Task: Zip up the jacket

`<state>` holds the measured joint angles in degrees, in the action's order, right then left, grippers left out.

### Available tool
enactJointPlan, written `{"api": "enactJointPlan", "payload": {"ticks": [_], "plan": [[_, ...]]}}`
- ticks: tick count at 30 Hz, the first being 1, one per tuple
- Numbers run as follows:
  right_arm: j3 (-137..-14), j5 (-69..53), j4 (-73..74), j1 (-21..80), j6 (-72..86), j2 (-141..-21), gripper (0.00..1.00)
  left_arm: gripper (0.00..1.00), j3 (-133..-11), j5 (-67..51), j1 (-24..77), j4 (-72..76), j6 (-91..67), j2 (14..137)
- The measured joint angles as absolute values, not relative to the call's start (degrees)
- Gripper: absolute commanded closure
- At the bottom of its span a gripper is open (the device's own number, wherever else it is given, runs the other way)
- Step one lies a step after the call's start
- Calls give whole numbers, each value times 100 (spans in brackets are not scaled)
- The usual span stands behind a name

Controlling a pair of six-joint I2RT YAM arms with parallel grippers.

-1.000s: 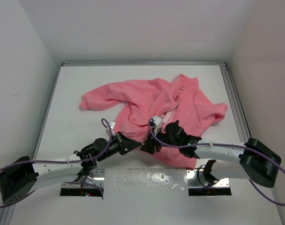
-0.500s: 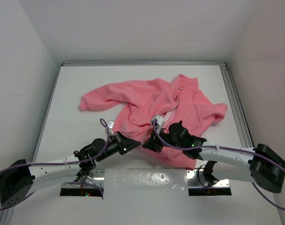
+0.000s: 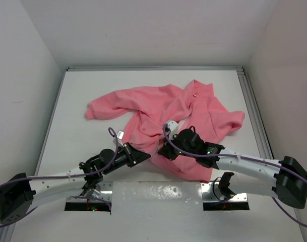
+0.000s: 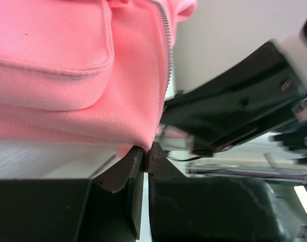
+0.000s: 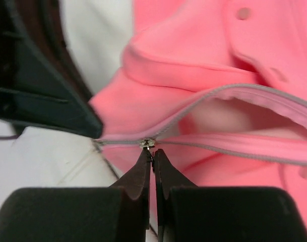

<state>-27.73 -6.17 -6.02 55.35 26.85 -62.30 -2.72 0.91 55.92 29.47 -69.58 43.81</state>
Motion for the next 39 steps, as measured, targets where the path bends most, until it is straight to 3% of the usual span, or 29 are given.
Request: {"api": "enactJointPlan", "payload": {"ticks": [8, 15, 24, 29, 35, 39], "plan": [[-3601, 1514, 847, 5568, 2668, -6176, 100, 100, -1208, 89, 5592, 1444, -5662, 4259], [-4628, 3448, 1199, 5057, 2287, -6799, 100, 100, -2165, 552, 5590, -362, -4934, 3177], [-6420, 2875, 1345, 2018, 2781, -8012, 100, 100, -3542, 2053, 5594, -2679, -4724, 869], [-7524, 1872, 2003, 1811, 3048, -8503, 100, 100, -3634, 2899, 5612, -3787, -5157, 231], [-7732, 1229, 2711, 1341, 3245, -8497, 100, 100, -3767, 3253, 5666, -4316, -5627, 259], [-7647, 1837, 2617, 502, 3229, -8434, 100, 100, -3854, 3636, 5664, -4565, -5680, 40]]}}
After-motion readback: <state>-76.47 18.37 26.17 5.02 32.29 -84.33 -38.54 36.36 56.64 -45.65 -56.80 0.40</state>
